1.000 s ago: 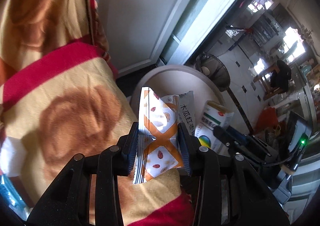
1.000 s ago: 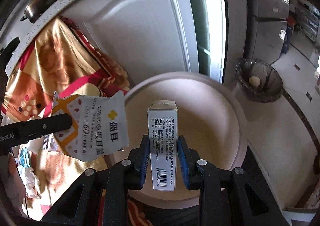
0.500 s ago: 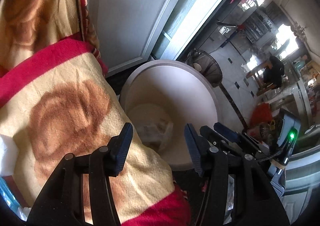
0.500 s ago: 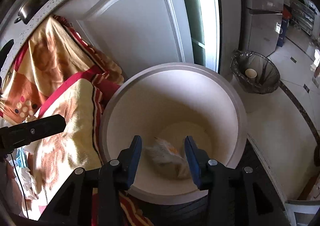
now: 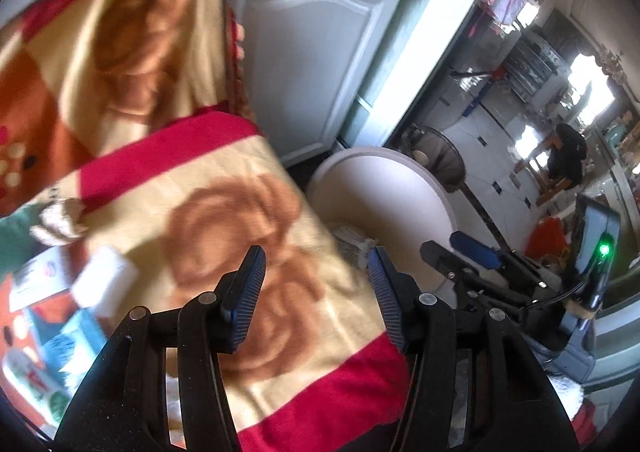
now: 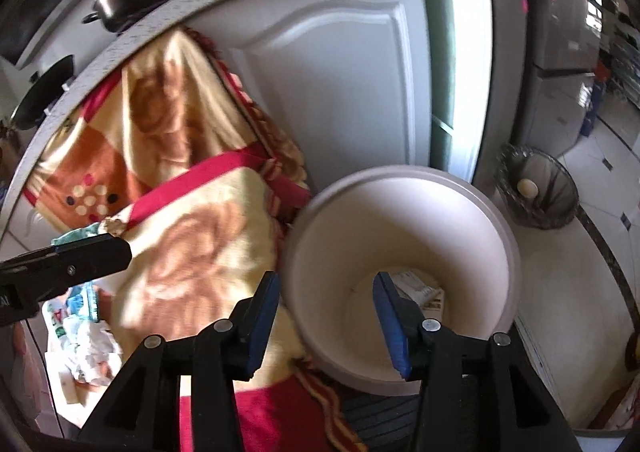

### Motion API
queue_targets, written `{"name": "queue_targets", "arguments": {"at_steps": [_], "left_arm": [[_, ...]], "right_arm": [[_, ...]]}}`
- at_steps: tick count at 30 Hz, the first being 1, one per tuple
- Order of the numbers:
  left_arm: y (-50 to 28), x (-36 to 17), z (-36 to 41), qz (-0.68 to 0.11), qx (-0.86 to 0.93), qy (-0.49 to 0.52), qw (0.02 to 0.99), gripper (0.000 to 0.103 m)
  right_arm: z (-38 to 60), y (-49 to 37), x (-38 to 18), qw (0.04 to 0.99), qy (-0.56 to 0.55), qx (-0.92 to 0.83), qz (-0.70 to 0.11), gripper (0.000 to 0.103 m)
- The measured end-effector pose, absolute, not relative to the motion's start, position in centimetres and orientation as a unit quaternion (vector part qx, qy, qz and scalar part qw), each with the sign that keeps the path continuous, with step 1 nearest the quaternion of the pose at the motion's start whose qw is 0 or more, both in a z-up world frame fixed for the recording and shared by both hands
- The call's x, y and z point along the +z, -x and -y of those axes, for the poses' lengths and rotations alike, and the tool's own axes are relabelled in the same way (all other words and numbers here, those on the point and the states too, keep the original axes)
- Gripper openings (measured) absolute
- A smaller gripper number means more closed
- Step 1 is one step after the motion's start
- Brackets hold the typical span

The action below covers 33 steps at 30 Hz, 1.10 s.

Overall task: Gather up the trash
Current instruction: 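Grasp the white bottle with the left tool while the right tool grasps the white sponge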

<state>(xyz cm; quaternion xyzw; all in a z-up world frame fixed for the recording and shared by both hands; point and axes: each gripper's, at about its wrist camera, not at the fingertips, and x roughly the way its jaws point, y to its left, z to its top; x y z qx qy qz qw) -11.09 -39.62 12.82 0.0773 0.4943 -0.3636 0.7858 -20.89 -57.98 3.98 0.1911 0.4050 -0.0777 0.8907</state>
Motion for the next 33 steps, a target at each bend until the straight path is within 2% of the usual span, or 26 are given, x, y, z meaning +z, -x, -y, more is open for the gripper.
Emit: {"name": "queue_targets", "arguments": {"at_steps": [3,10,24,33], "left_arm": [[11.1,13.7,37.0,-0.489,-0.351,-0.072,0.795,0.052],[10.6,14.8,29.4,-0.498,-0.322,-0.026,0.805,0.052],[9.1,12.8,10.4,-0.550,-0.199,0.076,0.807,0.052],[8.9,8.9,7.5,-0.588,-0.162,0.153,0.777,0.052]], "right_arm": [[56.0,20.4,5.4,0.897,-0.180,-0.059,-0.398,0.054],[50.4,19.1,7.5,0.904,-0.162,0.005,-0.396,0.058],[37.4,14.5,7.7,0.887,-0.103,0.154,-0.424,0.062],[35.6,9.8,5.1,0.864,-0.121,0.142,-0.468,0.062]]}}
